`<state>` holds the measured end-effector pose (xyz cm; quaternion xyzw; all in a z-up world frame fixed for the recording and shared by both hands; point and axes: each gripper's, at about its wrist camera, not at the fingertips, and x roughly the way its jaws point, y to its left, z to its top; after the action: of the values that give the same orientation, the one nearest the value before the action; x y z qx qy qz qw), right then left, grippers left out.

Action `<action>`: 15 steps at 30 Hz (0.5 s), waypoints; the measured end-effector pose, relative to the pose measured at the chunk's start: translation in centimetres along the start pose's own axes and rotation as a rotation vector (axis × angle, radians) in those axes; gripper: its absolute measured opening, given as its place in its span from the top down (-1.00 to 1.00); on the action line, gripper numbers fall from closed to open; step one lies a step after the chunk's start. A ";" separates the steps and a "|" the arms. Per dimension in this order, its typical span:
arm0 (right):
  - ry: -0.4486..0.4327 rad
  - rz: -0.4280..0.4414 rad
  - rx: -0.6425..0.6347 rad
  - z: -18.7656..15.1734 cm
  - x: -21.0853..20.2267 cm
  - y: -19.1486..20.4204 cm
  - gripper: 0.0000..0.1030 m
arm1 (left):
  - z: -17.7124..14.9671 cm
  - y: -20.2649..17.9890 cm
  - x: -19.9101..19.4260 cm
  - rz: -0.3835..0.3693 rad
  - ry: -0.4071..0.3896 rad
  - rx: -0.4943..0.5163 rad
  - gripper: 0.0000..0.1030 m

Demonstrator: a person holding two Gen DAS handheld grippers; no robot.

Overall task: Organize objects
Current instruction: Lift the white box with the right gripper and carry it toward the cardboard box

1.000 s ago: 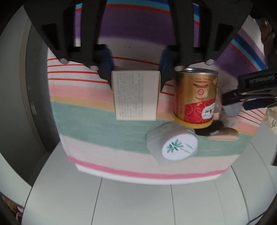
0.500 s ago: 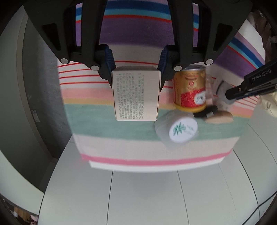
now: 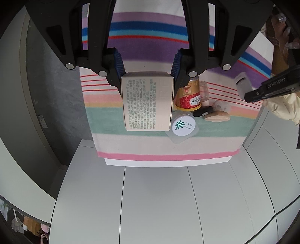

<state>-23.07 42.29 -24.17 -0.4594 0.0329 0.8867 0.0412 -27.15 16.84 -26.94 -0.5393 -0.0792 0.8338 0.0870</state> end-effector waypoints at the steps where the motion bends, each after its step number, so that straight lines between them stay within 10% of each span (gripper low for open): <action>1: -0.003 0.000 0.002 0.1 -0.6 0.0 0.14 | 0.1 0.0 -0.7 -0.001 -0.007 -0.001 0.75; 15: -0.106 -0.024 -0.012 4.4 -12.0 0.5 0.14 | 3.7 -1.9 -17.0 0.014 -0.211 0.079 0.75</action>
<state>-19.76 41.66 -11.79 -0.4123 0.0201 0.9094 0.0507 -23.54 14.60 -10.00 -0.4453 -0.0514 0.8890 0.0937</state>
